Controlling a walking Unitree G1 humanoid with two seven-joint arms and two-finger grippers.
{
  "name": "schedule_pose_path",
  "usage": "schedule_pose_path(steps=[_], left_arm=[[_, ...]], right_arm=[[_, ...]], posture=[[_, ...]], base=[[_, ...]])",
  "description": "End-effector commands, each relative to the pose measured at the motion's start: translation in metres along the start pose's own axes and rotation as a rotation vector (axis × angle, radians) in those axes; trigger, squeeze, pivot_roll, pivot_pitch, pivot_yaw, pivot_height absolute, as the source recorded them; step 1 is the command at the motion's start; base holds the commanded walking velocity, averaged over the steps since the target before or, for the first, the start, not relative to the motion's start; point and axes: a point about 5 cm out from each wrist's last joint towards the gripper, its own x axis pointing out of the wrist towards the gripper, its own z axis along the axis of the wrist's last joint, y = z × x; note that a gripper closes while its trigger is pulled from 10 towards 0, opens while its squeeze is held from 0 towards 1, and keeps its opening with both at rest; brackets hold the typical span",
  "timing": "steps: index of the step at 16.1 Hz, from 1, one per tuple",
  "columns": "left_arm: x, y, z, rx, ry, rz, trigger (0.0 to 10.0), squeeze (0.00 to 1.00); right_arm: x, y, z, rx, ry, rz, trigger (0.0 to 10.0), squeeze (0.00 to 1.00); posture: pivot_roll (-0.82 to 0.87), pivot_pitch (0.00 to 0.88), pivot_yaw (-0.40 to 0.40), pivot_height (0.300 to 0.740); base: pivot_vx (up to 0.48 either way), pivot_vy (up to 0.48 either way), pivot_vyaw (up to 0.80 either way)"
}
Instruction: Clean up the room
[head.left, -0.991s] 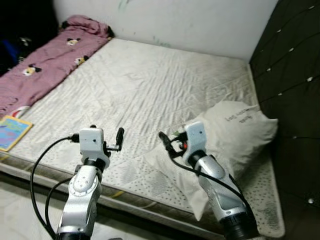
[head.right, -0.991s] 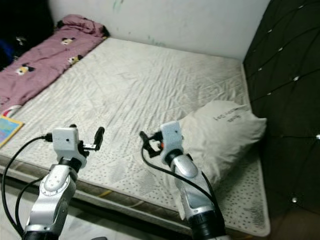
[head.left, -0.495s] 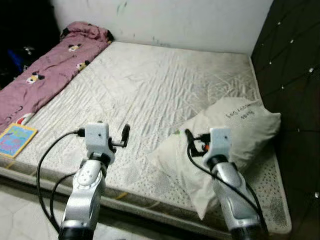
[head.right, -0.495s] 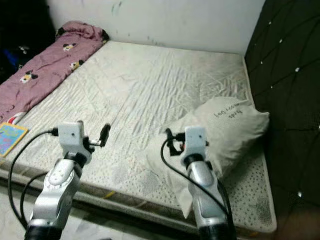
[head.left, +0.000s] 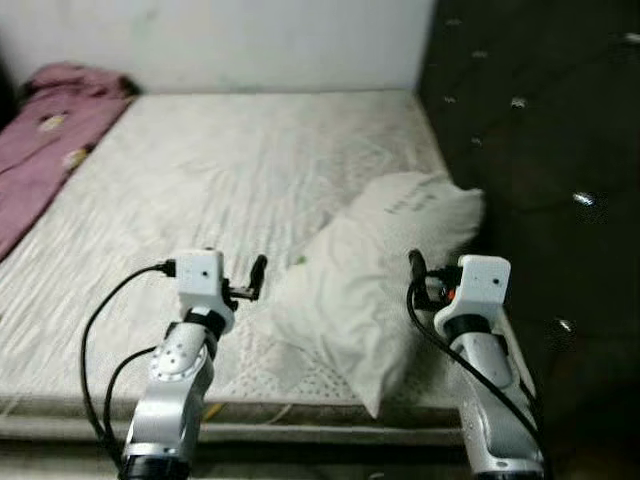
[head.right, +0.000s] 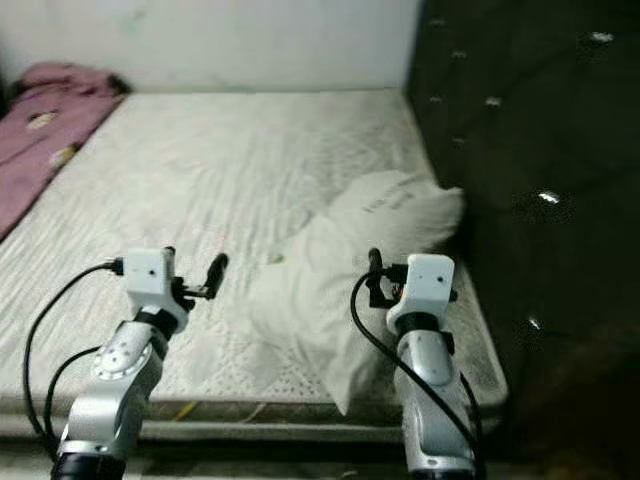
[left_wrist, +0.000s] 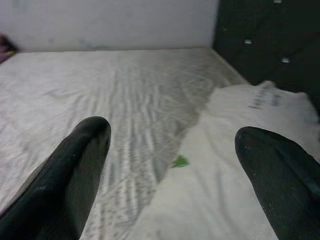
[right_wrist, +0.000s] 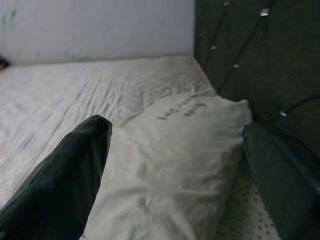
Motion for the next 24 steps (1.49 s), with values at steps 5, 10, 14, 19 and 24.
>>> schedule_pose_path(steps=[5,10,14,19,24], left_arm=[[0.011,-0.006,0.001,0.019,0.01,-0.043,10.0,0.0],[0.003,0.008,0.001,-0.008,-0.001,0.057,10.0,0.0],[-0.003,0.012,-0.004,-0.038,0.02,0.089,10.0,0.0],[-0.004,0.015,-0.005,-0.036,0.029,0.086,10.0,0.0],[-0.003,0.021,-0.013,-0.024,0.044,0.156,10.0,0.0]], right_arm=[[-0.005,0.006,-0.006,-0.018,0.016,0.014,10.0,0.0],[0.0,0.011,-0.011,-0.034,0.055,0.101,10.0,0.0],[0.008,0.023,-0.009,-0.028,0.058,0.157,10.0,0.0],[0.011,0.026,-0.01,-0.009,0.062,0.162,10.0,0.0],[0.014,0.017,-0.023,-0.077,0.084,0.154,10.0,0.0]], posture=[[-0.1,0.0,0.138,0.74],[-0.03,0.0,0.038,0.74],[0.0,0.0,0.007,0.74],[0.01,0.006,0.007,0.74],[0.02,0.0,-0.009,0.74]], base=[[0.0,0.0,0.0],[0.0,0.0,0.0],[0.0,0.0,0.0],[0.0,0.0,0.0],[0.0,0.0,0.0]])
